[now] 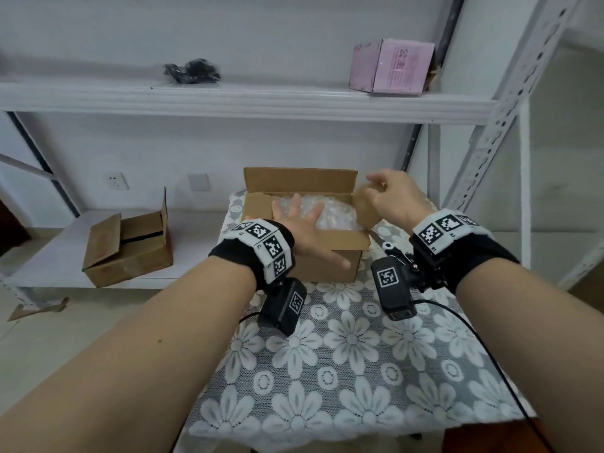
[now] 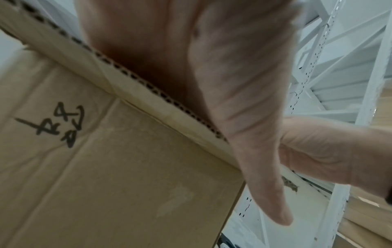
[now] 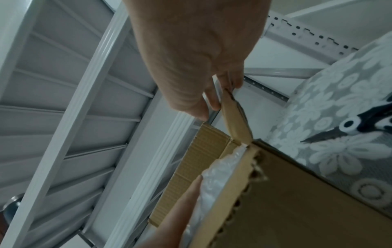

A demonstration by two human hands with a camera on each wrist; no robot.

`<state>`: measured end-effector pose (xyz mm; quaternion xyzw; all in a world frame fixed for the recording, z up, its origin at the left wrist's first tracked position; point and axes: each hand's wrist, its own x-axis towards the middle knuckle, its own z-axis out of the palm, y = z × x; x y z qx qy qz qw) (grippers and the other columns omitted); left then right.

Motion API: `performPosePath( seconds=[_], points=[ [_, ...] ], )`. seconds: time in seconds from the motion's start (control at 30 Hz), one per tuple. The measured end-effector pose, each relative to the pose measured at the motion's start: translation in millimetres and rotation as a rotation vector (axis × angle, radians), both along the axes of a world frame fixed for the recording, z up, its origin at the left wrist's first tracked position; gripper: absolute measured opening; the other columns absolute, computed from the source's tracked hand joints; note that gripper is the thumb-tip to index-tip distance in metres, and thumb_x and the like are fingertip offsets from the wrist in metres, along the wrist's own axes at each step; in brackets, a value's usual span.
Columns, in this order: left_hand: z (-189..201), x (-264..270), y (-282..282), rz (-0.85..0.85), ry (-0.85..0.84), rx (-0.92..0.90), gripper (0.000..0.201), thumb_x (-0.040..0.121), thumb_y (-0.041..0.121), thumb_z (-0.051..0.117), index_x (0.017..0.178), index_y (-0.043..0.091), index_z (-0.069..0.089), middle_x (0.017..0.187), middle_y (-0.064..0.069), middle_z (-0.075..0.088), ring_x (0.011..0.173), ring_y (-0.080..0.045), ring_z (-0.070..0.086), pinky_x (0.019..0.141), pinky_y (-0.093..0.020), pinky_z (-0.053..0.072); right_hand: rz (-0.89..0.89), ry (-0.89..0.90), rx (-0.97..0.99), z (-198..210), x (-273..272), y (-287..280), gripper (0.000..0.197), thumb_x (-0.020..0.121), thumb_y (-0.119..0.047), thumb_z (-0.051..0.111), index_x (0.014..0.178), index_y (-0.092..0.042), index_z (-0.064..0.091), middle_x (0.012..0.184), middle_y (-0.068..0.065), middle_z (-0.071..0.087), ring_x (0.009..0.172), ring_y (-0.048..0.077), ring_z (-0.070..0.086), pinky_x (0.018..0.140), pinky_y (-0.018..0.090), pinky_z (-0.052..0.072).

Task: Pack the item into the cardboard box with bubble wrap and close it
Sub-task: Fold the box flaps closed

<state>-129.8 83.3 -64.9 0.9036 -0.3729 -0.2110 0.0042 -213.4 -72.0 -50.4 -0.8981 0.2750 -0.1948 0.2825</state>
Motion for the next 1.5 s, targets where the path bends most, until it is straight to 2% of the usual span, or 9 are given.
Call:
performPosePath(
  seconds=[0.13,0.4,0.53,0.7,0.9,1.03,1.13,1.3,1.5],
  points=[
    [-9,4,-5,0.005,-0.006,0.004,0.131,0.054,0.083,0.064,0.147,0.041,-0.019,0.157,-0.004,-0.027,0.138,-0.042,-0.031,0.109,-0.070,-0.002,0.088,-0.025,-0.004,-8,3,7,0.038,0.096,-0.008,0.046,0.134,-0.010,0.051,0.136,0.006,0.055,0.123,0.019,0.052,0.095,0.021,0.037],
    [-14,7,-11,-0.001,-0.047,0.059,0.131,0.052,0.084,0.064,0.146,0.044,-0.017,0.157,-0.003,-0.025,0.138,-0.044,-0.028,0.108,-0.072,0.006,0.169,-0.182,0.001,-26,3,11,0.044,0.099,-0.020,0.041,0.142,-0.013,0.034,0.146,0.005,0.042,0.130,0.019,0.044,0.109,0.036,0.036],
    [-16,8,-11,0.001,-0.054,0.062,0.132,0.049,0.086,0.063,0.145,0.046,-0.017,0.158,-0.001,-0.025,0.140,-0.044,-0.025,0.106,-0.074,0.007,0.205,-0.111,0.052,-34,7,10,0.041,0.102,-0.025,0.031,0.139,-0.011,0.042,0.140,0.008,0.049,0.128,0.021,0.046,0.108,0.041,0.037],
    [-13,6,-9,0.004,-0.060,0.075,0.129,0.051,0.086,0.061,0.144,0.048,-0.019,0.158,0.001,-0.025,0.141,-0.042,-0.023,0.099,-0.080,0.003,0.240,-0.030,0.046,-41,8,8,0.038,0.103,-0.020,0.031,0.135,-0.010,0.049,0.134,0.006,0.056,0.123,0.019,0.049,0.106,0.036,0.038],
    [-12,4,-7,0.005,-0.086,0.067,0.128,0.051,0.087,0.060,0.144,0.049,-0.018,0.158,0.002,-0.025,0.143,-0.040,-0.021,0.097,-0.082,-0.001,0.321,0.155,-0.025,-30,1,18,0.042,0.103,-0.034,0.028,0.134,-0.015,0.049,0.134,0.006,0.053,0.119,0.024,0.050,0.097,0.037,0.039],
    [-11,2,-4,0.008,-0.091,0.051,0.125,0.053,0.085,0.061,0.144,0.049,-0.017,0.157,0.005,-0.027,0.143,-0.037,-0.021,0.098,-0.081,-0.003,0.394,0.341,-0.149,-31,-5,26,0.069,0.093,-0.058,0.035,0.149,-0.019,0.028,0.157,-0.001,0.024,0.145,0.017,0.018,0.114,0.036,0.019],
    [-12,2,0,-0.015,-0.104,0.029,0.127,0.052,0.085,0.063,0.145,0.048,-0.015,0.158,0.004,-0.025,0.144,-0.036,-0.019,0.099,-0.080,0.000,0.432,0.413,-0.100,-27,-6,23,0.093,0.082,-0.063,0.053,0.152,-0.016,0.014,0.161,0.001,0.008,0.148,0.015,0.003,0.118,0.037,0.008],
    [-15,4,16,-0.055,-0.160,-0.043,0.132,0.052,0.074,0.073,0.148,0.042,-0.011,0.160,0.001,-0.015,0.147,-0.034,-0.003,0.107,-0.072,0.006,0.486,0.614,-0.163,-25,-7,24,0.122,0.069,-0.055,0.074,0.152,-0.014,-0.005,0.160,-0.001,-0.012,0.146,0.016,-0.015,0.118,0.038,-0.003],
    [1,19,48,-0.018,-0.116,-0.206,0.133,0.059,0.048,0.085,0.150,0.037,-0.011,0.152,-0.014,0.025,0.138,-0.031,0.027,0.110,-0.048,0.033,0.444,0.520,-0.068,-27,-5,22,0.089,0.086,-0.032,0.063,0.153,-0.017,0.007,0.161,-0.003,-0.003,0.147,0.012,-0.008,0.118,0.036,0.002]
  ],
)
